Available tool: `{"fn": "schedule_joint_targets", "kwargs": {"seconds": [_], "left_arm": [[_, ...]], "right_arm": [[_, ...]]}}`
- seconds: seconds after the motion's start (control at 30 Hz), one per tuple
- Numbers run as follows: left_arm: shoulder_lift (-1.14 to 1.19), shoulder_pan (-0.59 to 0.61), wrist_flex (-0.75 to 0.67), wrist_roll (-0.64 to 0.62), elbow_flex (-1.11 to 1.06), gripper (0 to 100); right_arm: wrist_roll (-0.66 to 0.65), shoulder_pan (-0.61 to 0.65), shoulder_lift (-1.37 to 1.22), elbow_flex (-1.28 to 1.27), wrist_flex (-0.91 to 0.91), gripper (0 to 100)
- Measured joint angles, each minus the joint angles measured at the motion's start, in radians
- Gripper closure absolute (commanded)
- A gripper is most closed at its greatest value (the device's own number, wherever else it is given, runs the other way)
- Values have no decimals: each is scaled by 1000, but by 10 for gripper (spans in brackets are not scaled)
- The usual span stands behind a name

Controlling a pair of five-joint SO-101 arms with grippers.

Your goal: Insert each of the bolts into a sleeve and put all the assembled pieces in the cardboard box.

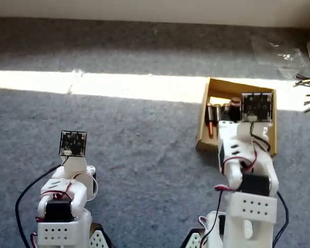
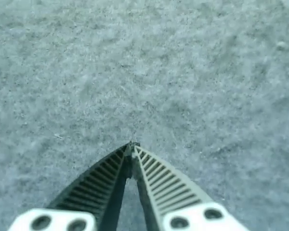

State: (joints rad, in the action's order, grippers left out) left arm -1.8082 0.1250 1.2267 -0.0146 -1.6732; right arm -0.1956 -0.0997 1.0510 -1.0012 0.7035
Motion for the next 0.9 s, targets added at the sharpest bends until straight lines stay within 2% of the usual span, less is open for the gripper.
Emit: {"fn": "schedule_joint_targets", "kwargs": {"seconds": [0.3,0.47,0.9], "left_arm": [[0,0,87,0,0,993],[0,0,89,0,0,993],[0,0,89,0,0,993]], "right_arm": [[-2,-124,-491,281,0,992],[-95,-149,-701,397,0,992],[-126,-187,-1053,641,-2,992]]}}
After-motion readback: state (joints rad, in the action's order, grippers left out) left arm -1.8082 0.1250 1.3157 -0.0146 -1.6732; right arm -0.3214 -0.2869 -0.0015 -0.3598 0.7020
